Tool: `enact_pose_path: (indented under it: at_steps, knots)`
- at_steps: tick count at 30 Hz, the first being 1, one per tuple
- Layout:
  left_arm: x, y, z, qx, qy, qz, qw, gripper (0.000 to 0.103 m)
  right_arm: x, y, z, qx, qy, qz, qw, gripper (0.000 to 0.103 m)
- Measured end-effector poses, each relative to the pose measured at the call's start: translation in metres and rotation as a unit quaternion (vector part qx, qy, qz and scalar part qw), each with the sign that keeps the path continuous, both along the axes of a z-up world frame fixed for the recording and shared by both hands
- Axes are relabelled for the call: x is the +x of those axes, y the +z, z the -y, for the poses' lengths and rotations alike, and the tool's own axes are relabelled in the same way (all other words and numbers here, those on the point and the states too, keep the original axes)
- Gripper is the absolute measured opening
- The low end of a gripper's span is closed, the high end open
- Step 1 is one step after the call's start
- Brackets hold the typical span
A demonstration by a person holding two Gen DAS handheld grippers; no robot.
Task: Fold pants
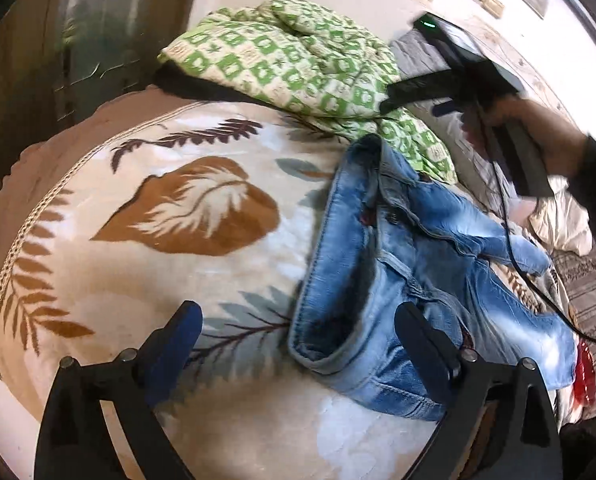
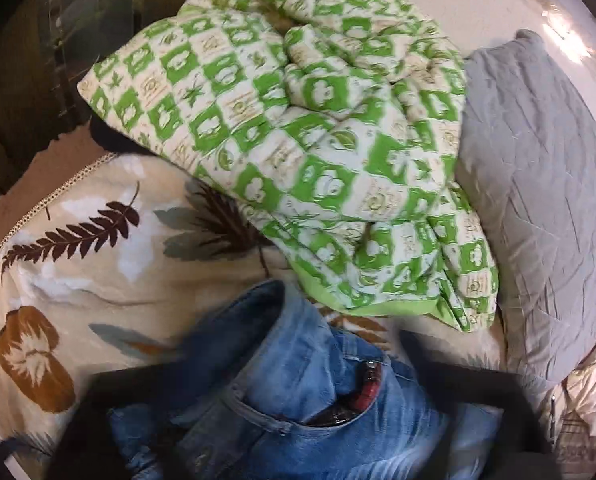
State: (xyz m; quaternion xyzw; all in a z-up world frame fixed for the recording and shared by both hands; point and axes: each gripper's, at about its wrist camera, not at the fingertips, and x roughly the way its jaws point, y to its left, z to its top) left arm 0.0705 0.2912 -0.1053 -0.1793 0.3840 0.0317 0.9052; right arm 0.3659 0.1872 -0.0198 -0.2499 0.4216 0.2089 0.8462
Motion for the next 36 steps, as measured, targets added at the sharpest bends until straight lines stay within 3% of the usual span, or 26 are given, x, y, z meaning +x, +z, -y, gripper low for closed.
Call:
enact_pose_path:
  at_steps: [3,10,16,17,18,19,20,21,22,23,26,36]
  knots:
    - [0.006,-0.001,0.000,0.019,-0.005,-0.016,0.9997,0.097,-0.003,-0.001,0.008,-0.005,0.003,-0.004,1.000,0.103]
    - [0.027,-0.012,0.022,0.017,-0.059,-0.041,0.9973,0.097,0.003,-0.021,0.002,-0.025,0.001,-0.034,0.999,0.103]
    - [0.038,-0.030,0.033,0.007,-0.087,-0.060,0.9944,0.097,0.016,-0.049,-0.013,-0.069,-0.018,-0.026,0.997,0.101]
    - [0.038,-0.031,0.034,0.009,-0.088,-0.057,0.9945,0.097,0.020,-0.055,-0.013,-0.080,-0.027,-0.026,0.996,0.095]
    - [0.038,-0.031,0.034,0.009,-0.089,-0.054,0.9945,0.097,0.023,-0.060,-0.012,-0.089,-0.033,-0.030,0.995,0.078]
    - [0.037,-0.031,0.034,0.006,-0.090,-0.051,0.9946,0.093,0.027,-0.068,-0.011,-0.094,-0.036,-0.045,0.994,0.064]
    - [0.037,-0.030,0.033,-0.001,-0.094,-0.047,0.9945,0.060,0.029,-0.073,-0.009,-0.088,-0.035,-0.062,0.994,0.034]
    - [0.037,-0.030,0.033,0.000,-0.095,-0.048,0.9943,0.042,0.031,-0.078,-0.007,-0.081,-0.031,-0.079,0.993,0.024]
    - [0.037,-0.031,0.032,0.002,-0.097,-0.048,0.9941,0.023,0.030,-0.083,-0.006,-0.089,-0.026,-0.075,0.993,0.022]
    - [0.036,-0.031,0.031,-0.007,-0.100,-0.044,0.9940,0.021,0.027,-0.086,-0.006,-0.103,-0.018,-0.060,0.993,0.016]
    - [0.034,-0.027,0.033,0.007,-0.103,-0.037,0.9939,0.020,0.024,-0.086,-0.003,-0.105,-0.014,-0.043,0.993,0.015]
    - [0.010,0.003,0.013,0.009,-0.068,0.024,0.9973,0.018,0.002,-0.028,-0.025,-0.050,0.019,0.015,0.998,0.015]
